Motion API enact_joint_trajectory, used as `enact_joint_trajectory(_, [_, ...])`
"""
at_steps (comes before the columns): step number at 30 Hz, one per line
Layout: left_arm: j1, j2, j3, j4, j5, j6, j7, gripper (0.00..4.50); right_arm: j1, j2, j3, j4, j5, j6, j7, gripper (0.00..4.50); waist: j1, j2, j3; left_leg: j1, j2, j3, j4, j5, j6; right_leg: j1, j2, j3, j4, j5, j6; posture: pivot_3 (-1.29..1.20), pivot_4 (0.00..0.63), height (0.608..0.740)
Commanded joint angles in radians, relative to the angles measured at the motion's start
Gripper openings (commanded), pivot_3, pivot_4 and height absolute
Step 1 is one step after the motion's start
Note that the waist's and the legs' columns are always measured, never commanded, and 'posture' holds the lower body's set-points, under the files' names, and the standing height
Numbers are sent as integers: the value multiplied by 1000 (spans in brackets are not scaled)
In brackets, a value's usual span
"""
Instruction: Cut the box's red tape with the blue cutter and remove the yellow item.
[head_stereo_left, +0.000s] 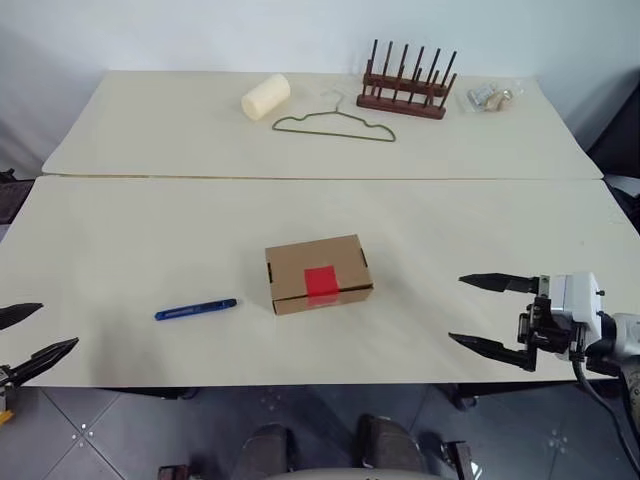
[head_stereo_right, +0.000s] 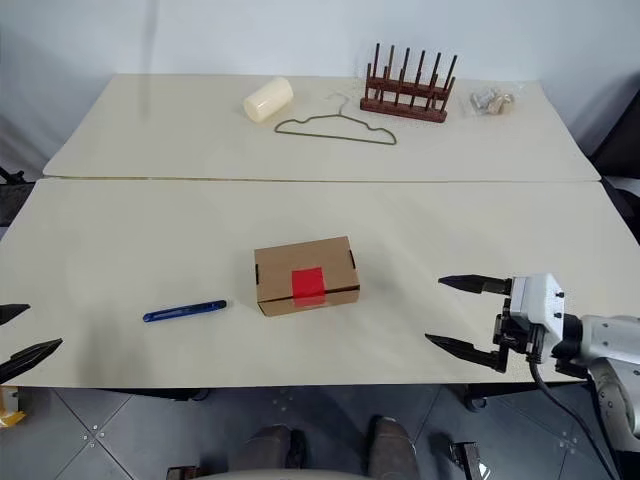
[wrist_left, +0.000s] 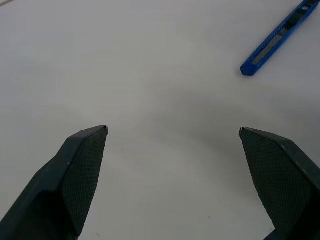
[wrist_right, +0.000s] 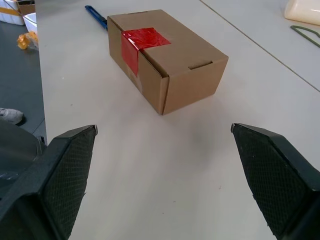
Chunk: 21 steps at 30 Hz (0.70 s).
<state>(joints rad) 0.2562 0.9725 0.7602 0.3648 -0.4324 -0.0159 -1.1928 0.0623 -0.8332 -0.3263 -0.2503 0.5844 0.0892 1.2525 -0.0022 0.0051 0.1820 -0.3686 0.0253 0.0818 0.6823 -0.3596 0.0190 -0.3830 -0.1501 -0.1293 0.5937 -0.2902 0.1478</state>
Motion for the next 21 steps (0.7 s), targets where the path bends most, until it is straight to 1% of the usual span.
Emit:
enact_joint_trajectory(1, [9,4,25,-16,-12,9,11,4489,-4,4,-5,-31,15,5,-9,4500,0,0,0,0,0,1,0,0,0,0,0,0,0,0,0,0,150,740])
enact_joint_trajectory(4, [9,0,21,-42,-26,41,11,4489,-3,5,10,-51,24,26,-17,4500,-1,0,0,0,1,8,0,0,0,-1,0,1,0,0,0,0,150,740])
enact_joint_trajectory(12, [14,-8,18,-116,-38,92,6,4489,-7,8,24,-104,47,69,-34,4500,0,-2,-1,-1,1,12,0,0,0,-8,0,6,5,0,-1,0,150,740])
enact_joint_trajectory(21, [20,-13,9,-163,-42,120,-9,4489,-37,31,28,-62,-1,18,-64,4500,-1,-2,-1,-1,1,14,0,0,0,-10,1,9,7,0,-1,0,150,740])
